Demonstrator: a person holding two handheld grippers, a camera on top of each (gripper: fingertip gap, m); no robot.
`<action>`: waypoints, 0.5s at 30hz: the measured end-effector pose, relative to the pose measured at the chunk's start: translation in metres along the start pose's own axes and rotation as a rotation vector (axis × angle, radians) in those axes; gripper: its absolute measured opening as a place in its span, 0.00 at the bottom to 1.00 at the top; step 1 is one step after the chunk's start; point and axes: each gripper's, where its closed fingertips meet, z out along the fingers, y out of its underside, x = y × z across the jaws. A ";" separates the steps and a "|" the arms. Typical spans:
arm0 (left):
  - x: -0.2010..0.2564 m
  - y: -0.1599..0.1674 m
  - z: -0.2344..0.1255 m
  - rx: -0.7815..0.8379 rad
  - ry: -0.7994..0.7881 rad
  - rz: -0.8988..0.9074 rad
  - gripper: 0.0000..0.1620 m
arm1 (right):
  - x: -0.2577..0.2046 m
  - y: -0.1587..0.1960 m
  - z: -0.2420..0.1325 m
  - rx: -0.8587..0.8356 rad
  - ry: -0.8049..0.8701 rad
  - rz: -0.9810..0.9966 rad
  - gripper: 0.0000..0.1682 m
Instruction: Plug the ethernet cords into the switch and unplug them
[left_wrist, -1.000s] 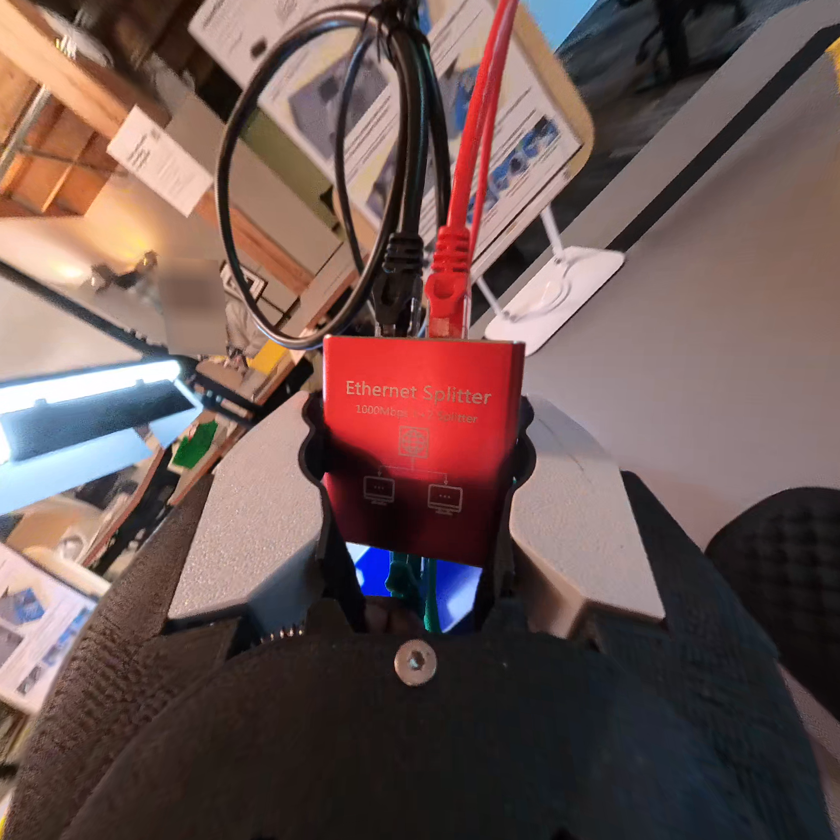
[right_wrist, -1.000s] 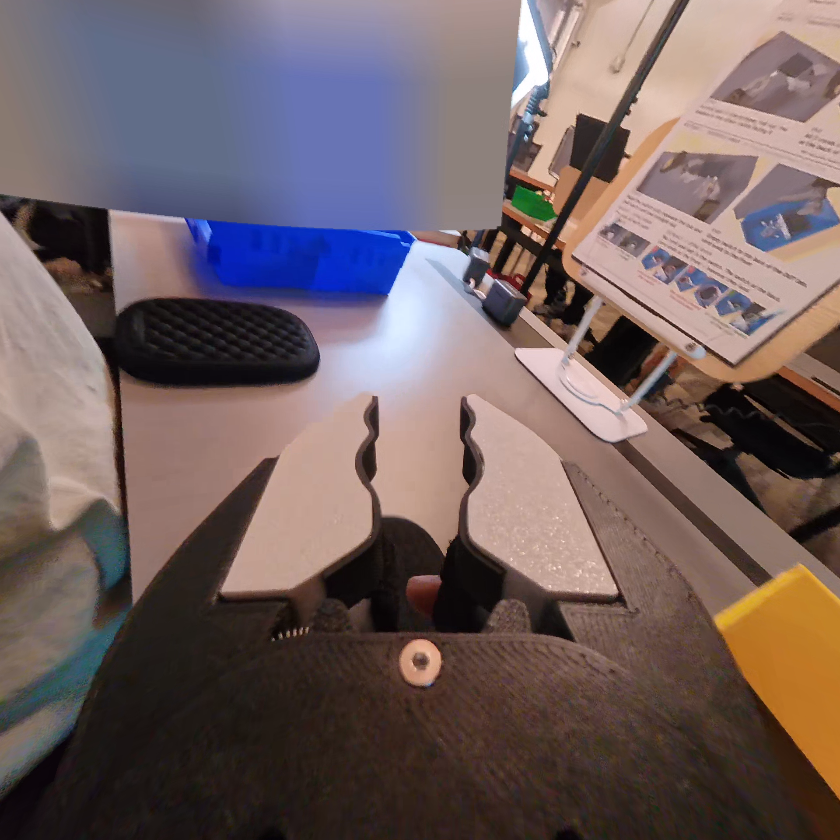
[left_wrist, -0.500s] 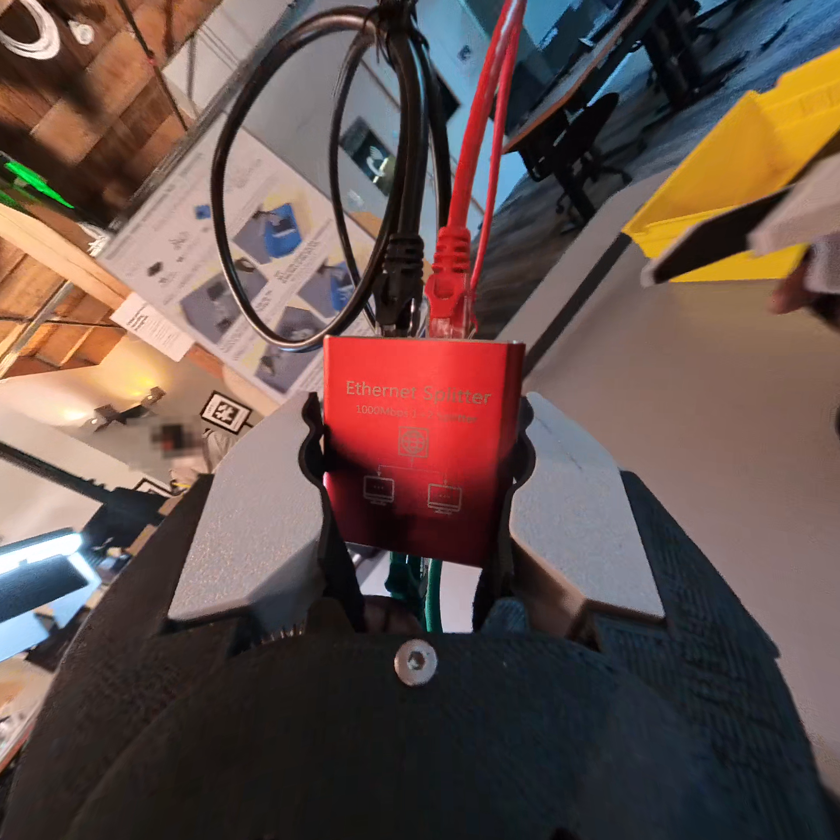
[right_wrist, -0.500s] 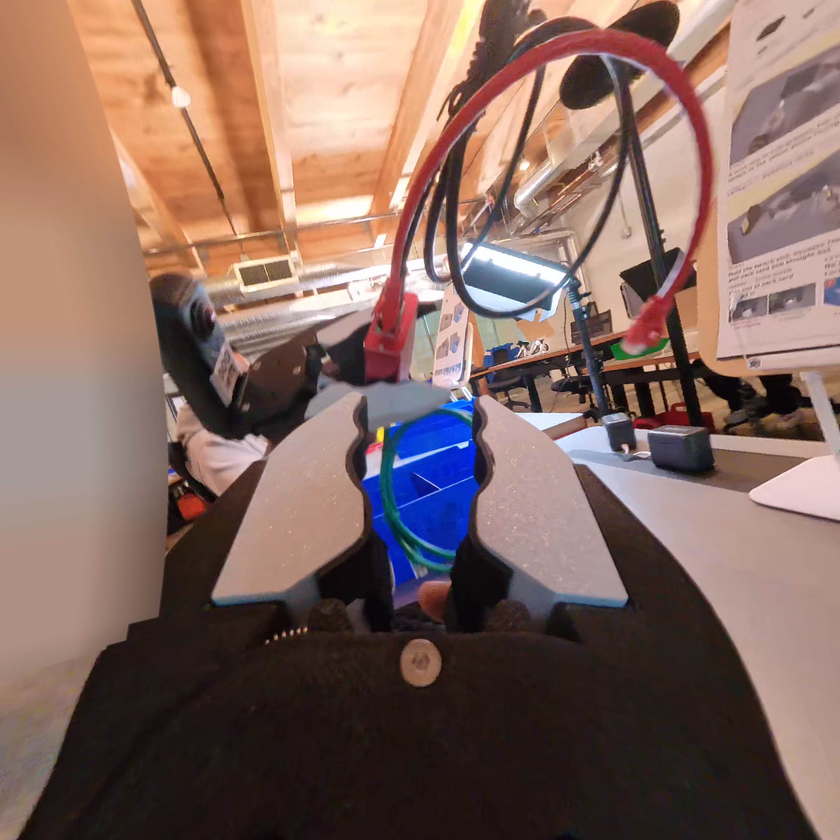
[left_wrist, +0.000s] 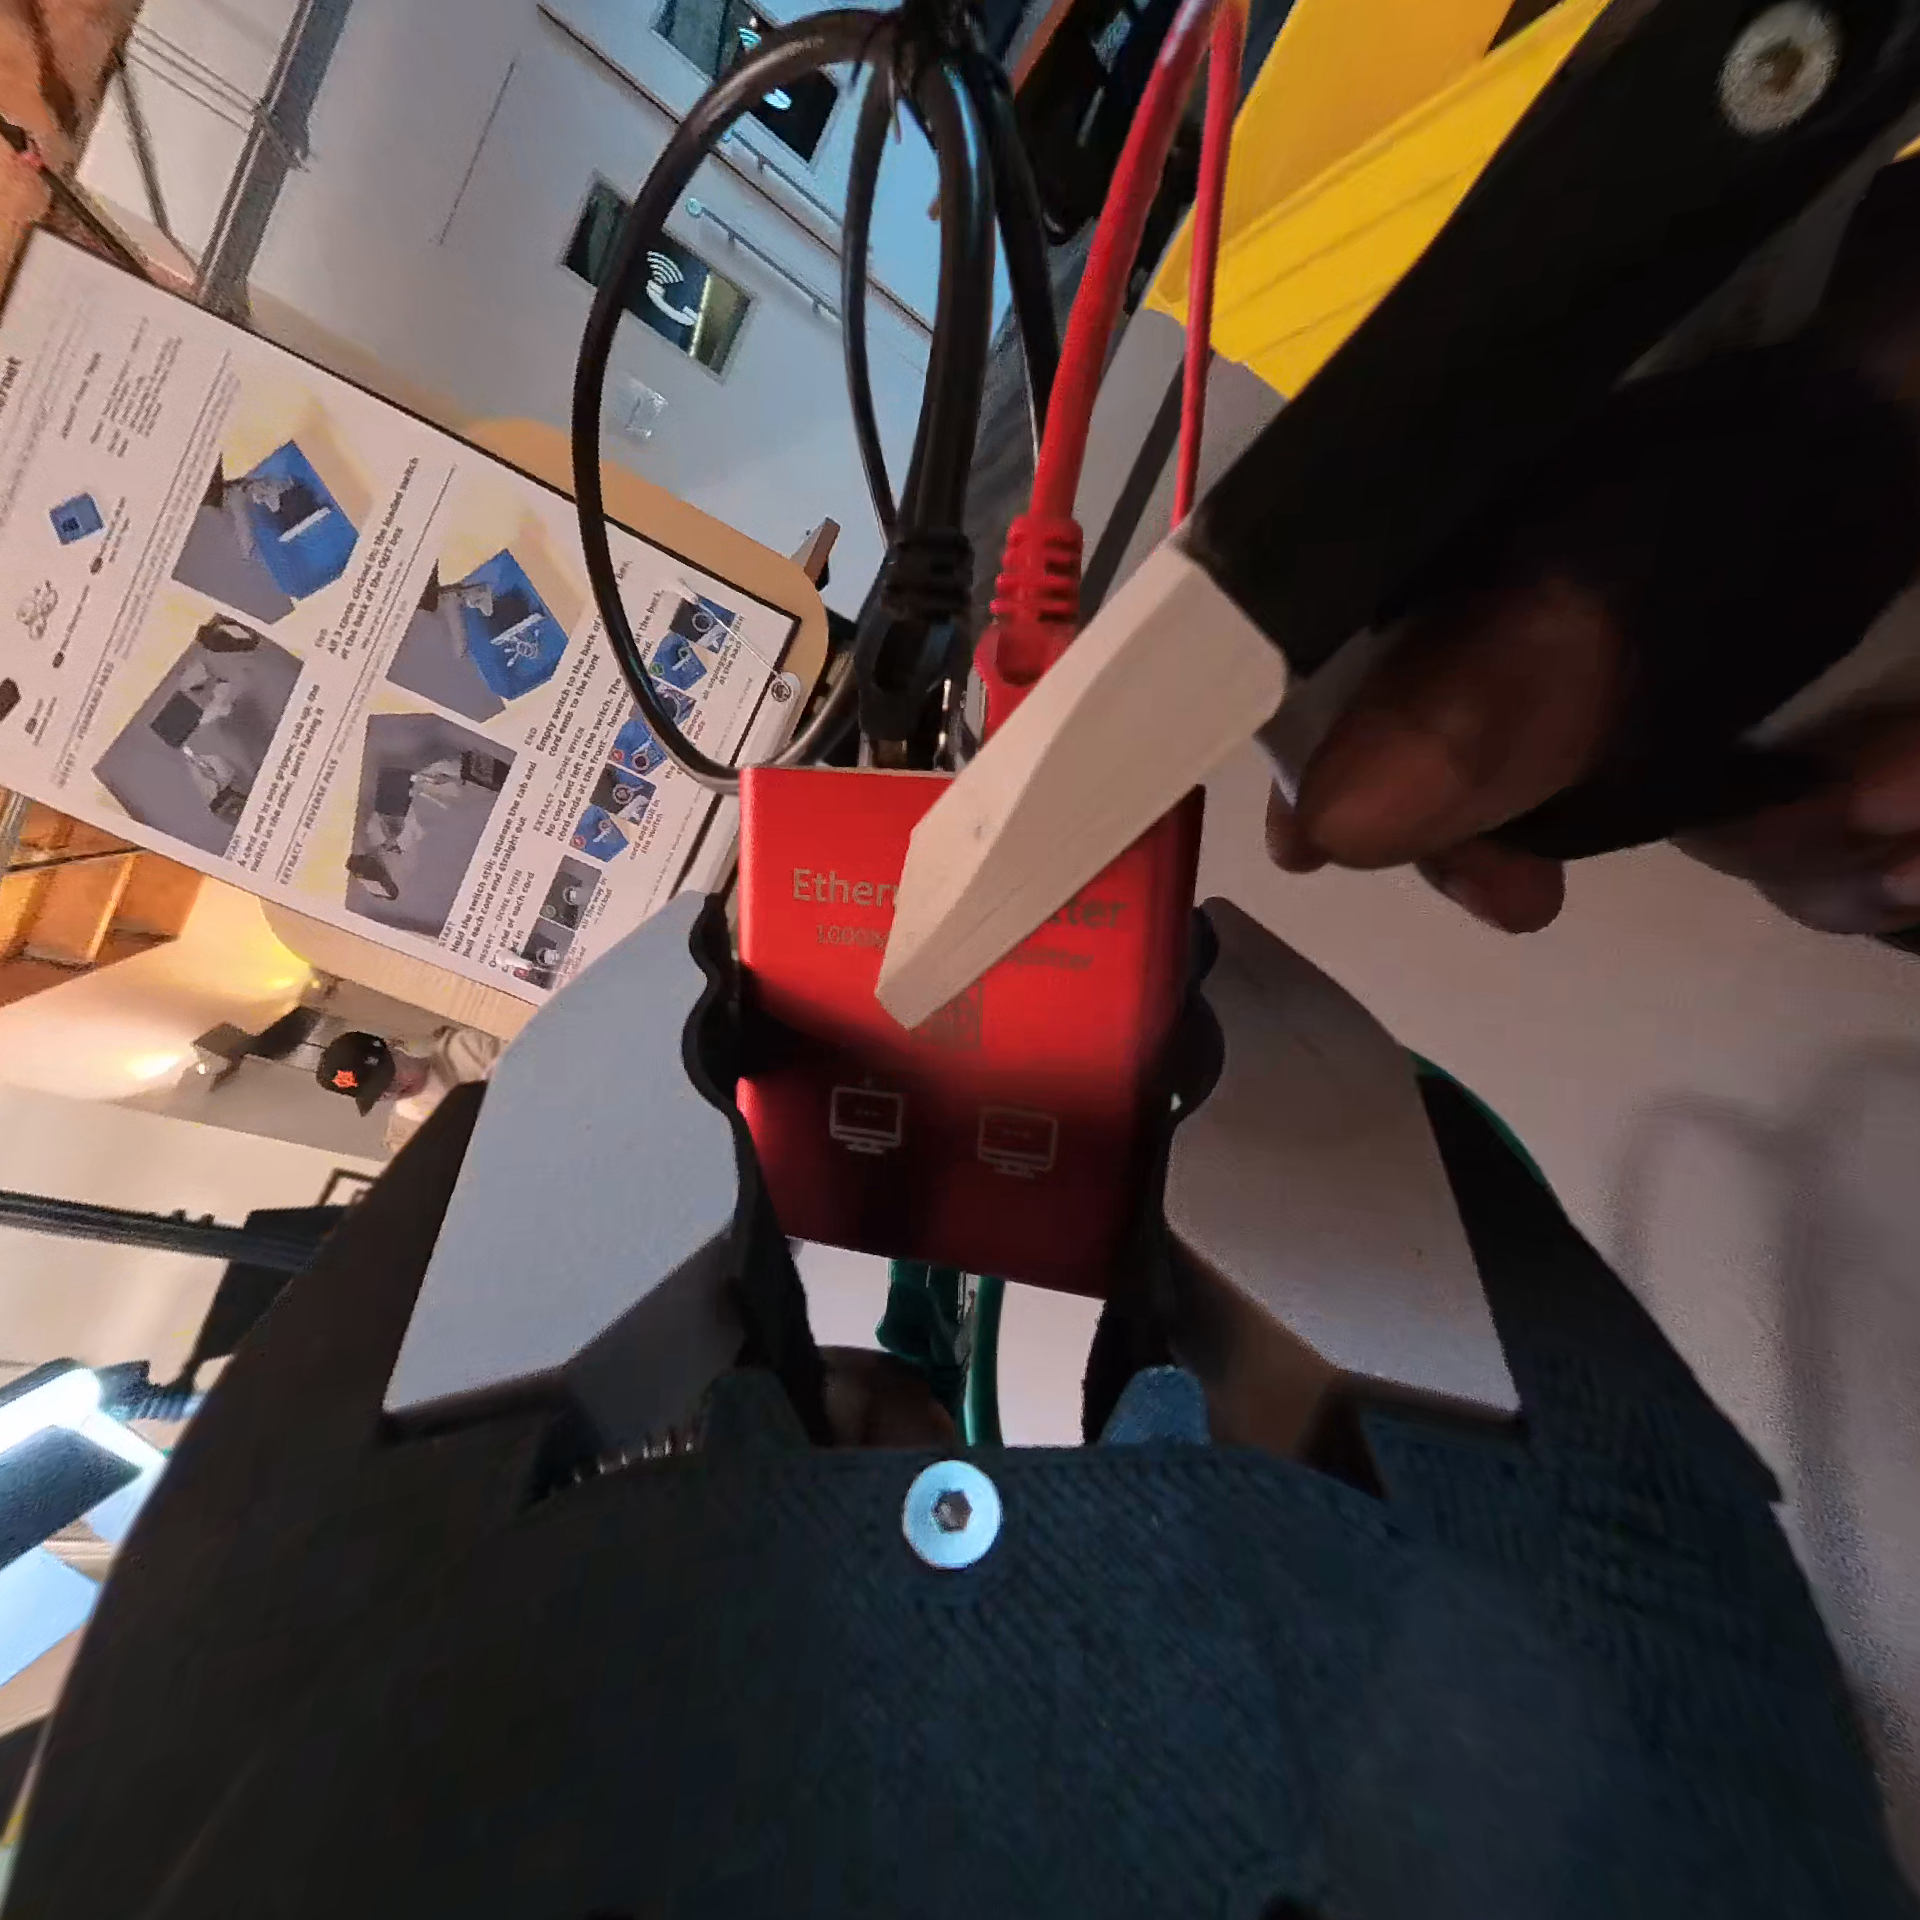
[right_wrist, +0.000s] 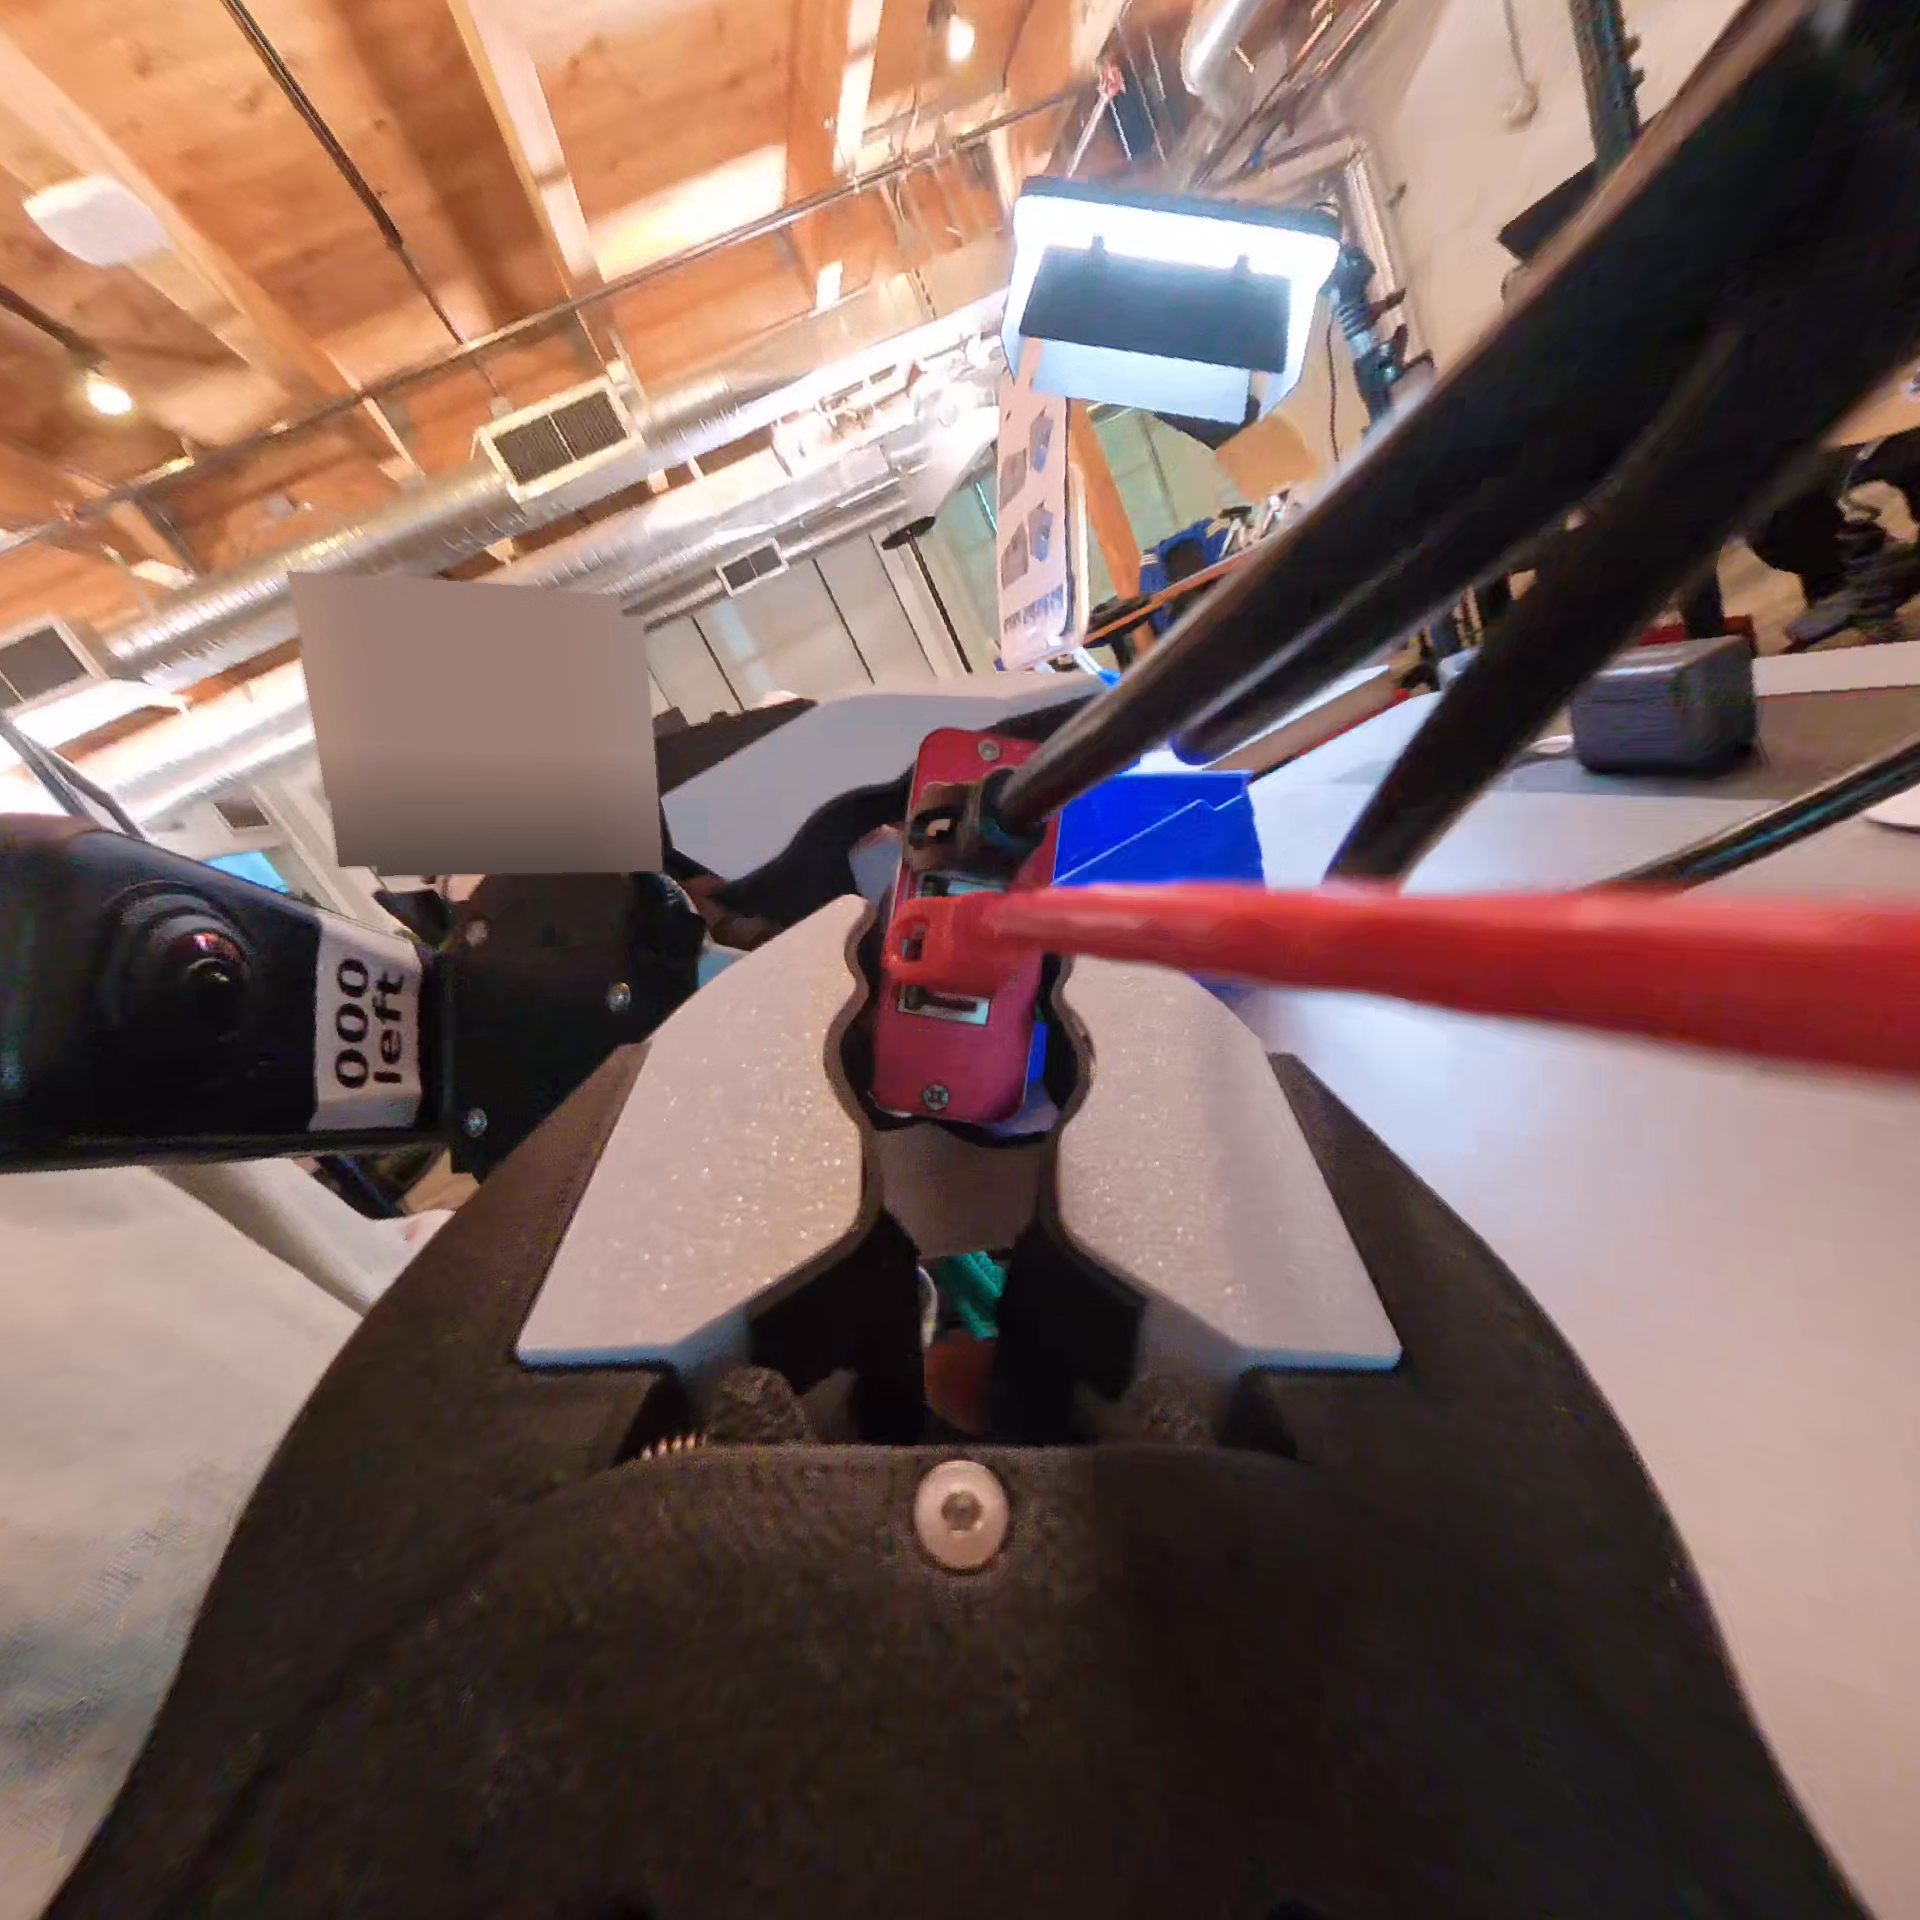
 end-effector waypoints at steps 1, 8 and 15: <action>0.000 -0.001 0.000 0.008 0.001 -0.004 0.51 | 0.001 0.001 -0.001 0.011 0.001 -0.007 0.17; -0.024 -0.031 -0.057 0.368 0.238 -0.853 0.51 | 0.017 -0.026 -0.020 0.228 0.047 -0.016 0.16; 0.000 -0.024 -0.059 0.421 0.643 -1.449 0.48 | 0.006 -0.041 -0.023 0.332 -0.072 0.065 0.16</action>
